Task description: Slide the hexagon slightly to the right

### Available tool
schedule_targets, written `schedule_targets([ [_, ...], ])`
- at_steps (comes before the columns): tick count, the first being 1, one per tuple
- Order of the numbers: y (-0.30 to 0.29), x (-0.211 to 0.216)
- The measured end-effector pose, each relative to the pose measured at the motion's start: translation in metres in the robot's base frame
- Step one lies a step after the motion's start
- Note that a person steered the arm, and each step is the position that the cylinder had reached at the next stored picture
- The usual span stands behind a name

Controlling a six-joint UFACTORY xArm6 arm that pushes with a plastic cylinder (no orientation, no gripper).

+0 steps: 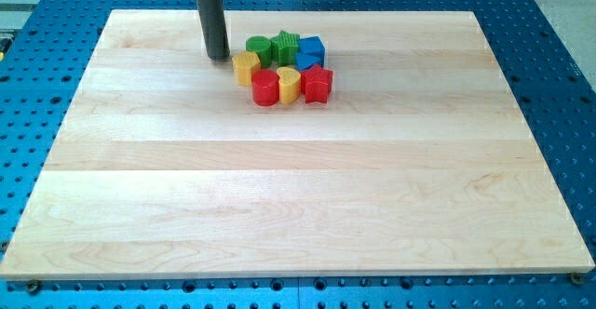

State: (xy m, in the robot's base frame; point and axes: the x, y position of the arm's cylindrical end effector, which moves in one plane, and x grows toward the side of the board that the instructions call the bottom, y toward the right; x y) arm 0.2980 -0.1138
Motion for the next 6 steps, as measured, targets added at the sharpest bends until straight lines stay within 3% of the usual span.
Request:
schedule_targets([
  [2,-0.016,0.069],
  [3,0.01,0.092],
  [5,0.021,0.046],
  [6,0.023,0.059],
])
